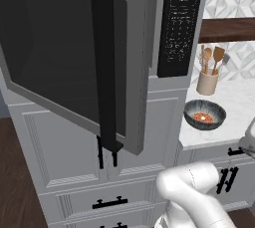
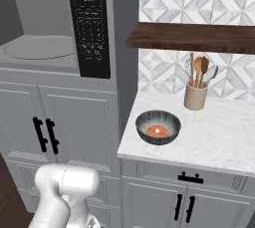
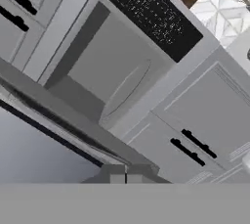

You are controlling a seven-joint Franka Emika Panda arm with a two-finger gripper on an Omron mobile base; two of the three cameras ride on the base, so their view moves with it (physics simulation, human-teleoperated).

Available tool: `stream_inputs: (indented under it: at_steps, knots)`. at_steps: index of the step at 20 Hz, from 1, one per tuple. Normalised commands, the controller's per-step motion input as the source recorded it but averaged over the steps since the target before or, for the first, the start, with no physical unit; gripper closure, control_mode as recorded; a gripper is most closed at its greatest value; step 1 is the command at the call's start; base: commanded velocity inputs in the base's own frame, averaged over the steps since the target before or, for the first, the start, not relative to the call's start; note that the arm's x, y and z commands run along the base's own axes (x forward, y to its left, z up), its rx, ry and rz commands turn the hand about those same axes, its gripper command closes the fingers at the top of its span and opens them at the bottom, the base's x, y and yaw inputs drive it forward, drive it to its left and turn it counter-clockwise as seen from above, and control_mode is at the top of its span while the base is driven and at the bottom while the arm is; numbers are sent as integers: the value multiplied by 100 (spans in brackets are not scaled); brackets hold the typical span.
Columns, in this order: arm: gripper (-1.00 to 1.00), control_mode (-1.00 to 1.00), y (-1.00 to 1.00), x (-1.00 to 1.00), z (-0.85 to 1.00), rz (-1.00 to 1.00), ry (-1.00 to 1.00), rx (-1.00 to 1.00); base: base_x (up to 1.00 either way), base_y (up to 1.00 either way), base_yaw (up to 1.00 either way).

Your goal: Open the microwave, place the bowl with waffle inside the microwave, then close the microwave door and turn it on.

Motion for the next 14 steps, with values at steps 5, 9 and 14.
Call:
stream_inputs:
  at_steps: [5, 9, 14]
  knots:
    - [100, -100, -98, 4, 50, 9, 44, 60, 0, 0, 0]
    - [100, -100, -60, 49, 10, 26, 43, 49, 0, 0, 0]
    - [100, -100, 8, 96, -37, 25, 20, 32, 0, 0, 0]
